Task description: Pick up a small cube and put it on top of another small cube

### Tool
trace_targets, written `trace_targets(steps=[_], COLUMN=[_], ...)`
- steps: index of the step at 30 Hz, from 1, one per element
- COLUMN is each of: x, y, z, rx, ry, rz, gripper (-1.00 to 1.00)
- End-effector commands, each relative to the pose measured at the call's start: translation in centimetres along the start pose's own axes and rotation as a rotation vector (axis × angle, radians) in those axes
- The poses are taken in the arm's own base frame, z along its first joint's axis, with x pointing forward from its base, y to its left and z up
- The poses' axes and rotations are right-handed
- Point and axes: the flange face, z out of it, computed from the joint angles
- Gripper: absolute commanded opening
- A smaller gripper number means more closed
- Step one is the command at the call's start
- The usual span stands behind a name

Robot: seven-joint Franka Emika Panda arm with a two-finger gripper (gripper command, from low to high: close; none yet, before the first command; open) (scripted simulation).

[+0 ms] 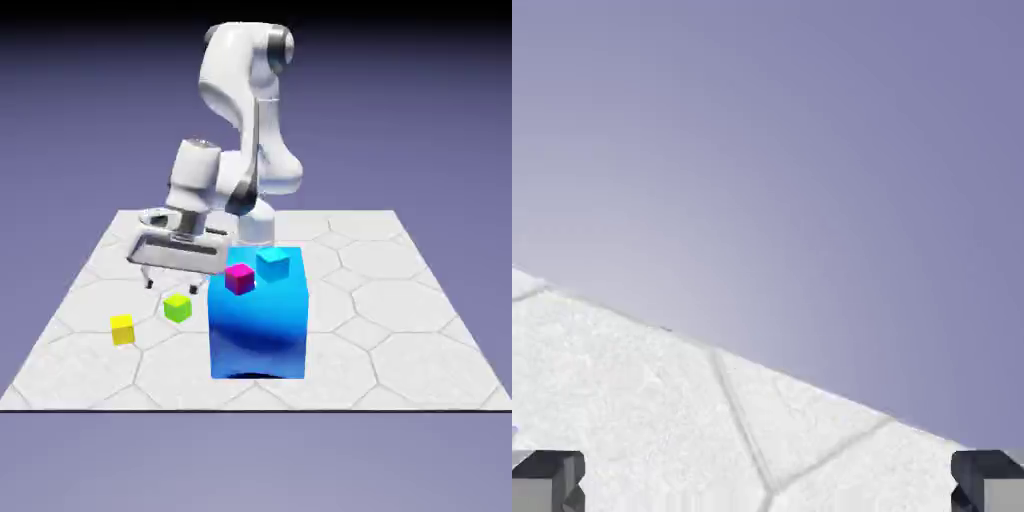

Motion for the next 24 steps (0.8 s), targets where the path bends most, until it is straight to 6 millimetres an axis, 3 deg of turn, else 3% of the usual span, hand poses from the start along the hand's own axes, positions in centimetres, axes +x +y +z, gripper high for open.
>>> trace_targets(steps=[1, 6, 8, 9, 14, 15, 16, 17, 22, 24], x=[-0.4, -4.5, -6.5, -6.5, -9.1, -9.1, -9.1, -9.1, -6.5, -6.7], y=[0.8, 9.0, 12.8, 12.8, 12.8, 12.8, 12.8, 12.8, 12.8, 12.5], z=[1.7, 10.1, 12.2, 12.2, 18.6, 18.7, 18.7, 18.7, 12.3, 11.4], rx=[-0.013, -0.059, -0.052, -0.052, -0.053, -0.053, -0.053, -0.053, -0.052, -0.018], ry=[-0.054, -0.345, -0.440, -0.440, -0.439, -0.439, -0.439, -0.439, -0.440, -0.435], rz=[-0.021, -0.041, 0.001, 0.001, 0.002, 0.002, 0.002, 0.002, 0.001, 0.052], gripper=[0.00, 0.00, 0.00, 0.00, 0.00, 0.00, -1.00, -1.00, -1.00, -1.00])
